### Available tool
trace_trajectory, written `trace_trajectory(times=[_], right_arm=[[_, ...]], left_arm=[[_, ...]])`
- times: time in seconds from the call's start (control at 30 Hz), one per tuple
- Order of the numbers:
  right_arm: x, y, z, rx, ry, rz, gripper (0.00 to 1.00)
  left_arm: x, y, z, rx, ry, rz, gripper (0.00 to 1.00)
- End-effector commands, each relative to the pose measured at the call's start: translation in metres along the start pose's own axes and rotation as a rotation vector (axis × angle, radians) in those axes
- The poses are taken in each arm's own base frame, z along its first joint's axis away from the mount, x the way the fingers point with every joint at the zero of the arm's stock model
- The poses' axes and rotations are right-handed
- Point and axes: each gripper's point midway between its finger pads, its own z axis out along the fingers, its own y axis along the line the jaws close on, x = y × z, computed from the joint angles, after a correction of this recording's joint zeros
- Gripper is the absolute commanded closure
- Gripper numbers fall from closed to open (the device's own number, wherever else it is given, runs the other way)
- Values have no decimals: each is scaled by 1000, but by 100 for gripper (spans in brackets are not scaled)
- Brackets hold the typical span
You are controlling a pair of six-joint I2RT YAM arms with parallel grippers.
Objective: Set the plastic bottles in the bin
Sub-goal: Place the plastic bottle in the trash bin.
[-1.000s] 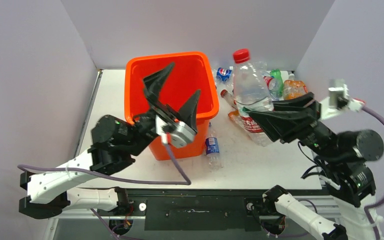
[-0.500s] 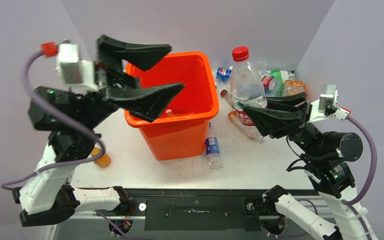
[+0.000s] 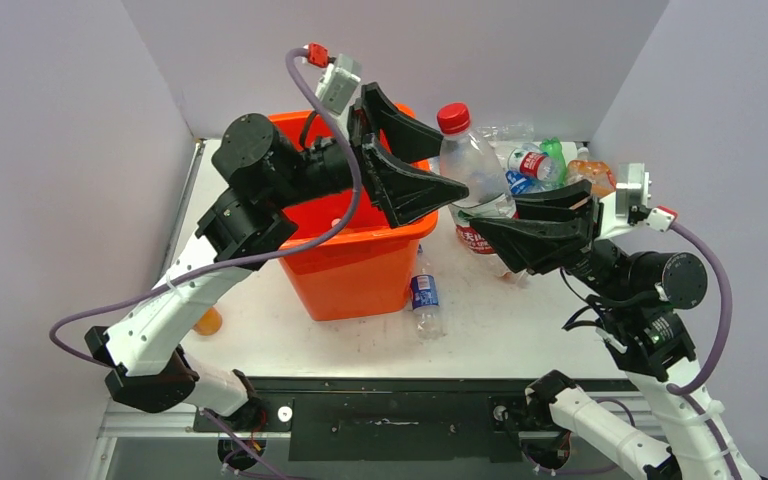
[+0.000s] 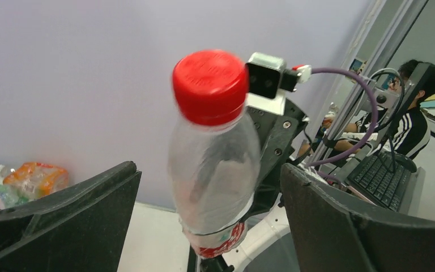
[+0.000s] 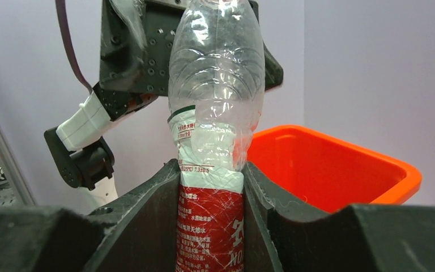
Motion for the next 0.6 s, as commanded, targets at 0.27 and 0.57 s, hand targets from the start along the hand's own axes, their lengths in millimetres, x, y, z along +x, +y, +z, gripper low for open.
trace_trajectory(times=[0.27,0.57], right_arm=[[12,11,5,-102,-13,40,95],[18,13,2,-117,7,40,95]], left_arm=[[-60,-42,-25,75,-222,150,10],[-51,-30,-12,72,-192,106,31]])
